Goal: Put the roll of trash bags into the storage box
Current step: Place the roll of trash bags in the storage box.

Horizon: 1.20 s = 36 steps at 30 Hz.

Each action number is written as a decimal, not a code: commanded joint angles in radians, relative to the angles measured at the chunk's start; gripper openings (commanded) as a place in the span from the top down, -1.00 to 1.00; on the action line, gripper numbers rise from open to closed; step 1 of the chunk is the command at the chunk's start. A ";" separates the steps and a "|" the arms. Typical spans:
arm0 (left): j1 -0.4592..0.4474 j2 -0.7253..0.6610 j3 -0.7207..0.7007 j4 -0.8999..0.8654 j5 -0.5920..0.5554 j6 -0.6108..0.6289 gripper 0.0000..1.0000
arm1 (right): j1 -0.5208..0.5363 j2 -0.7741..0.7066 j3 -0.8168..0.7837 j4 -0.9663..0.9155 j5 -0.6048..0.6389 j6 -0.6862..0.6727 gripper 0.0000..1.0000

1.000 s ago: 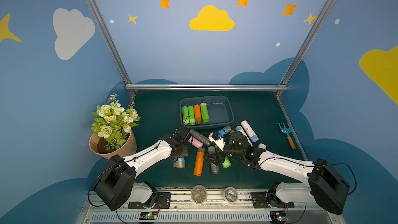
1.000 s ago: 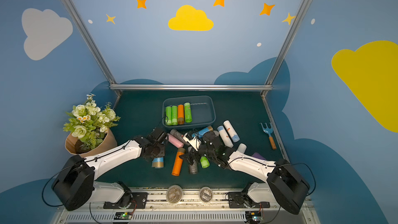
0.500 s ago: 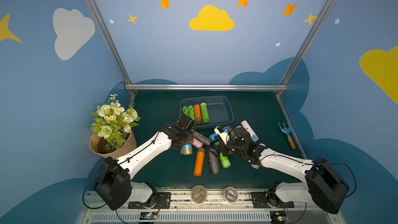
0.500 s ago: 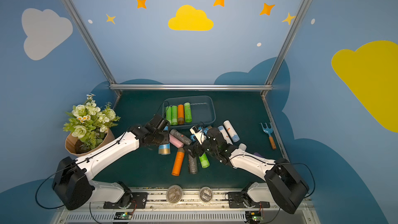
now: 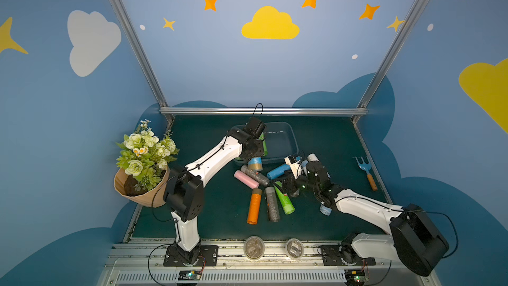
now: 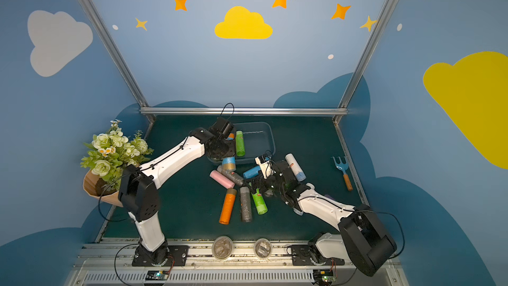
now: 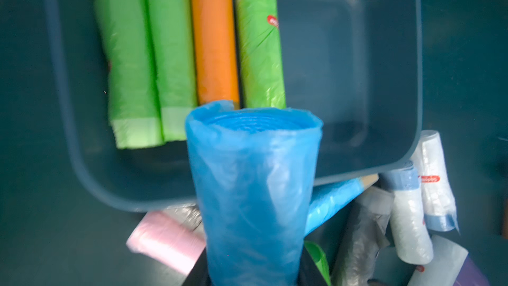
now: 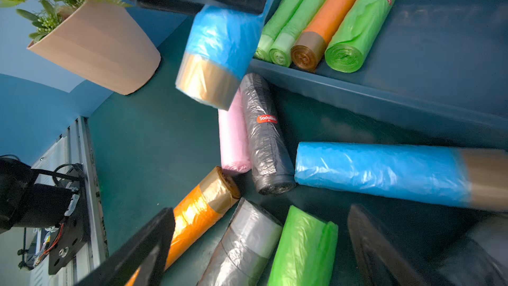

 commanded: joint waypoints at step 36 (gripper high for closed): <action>0.024 0.739 0.885 -0.013 0.106 0.050 0.22 | -0.029 0.001 -0.015 0.051 0.003 0.017 -0.92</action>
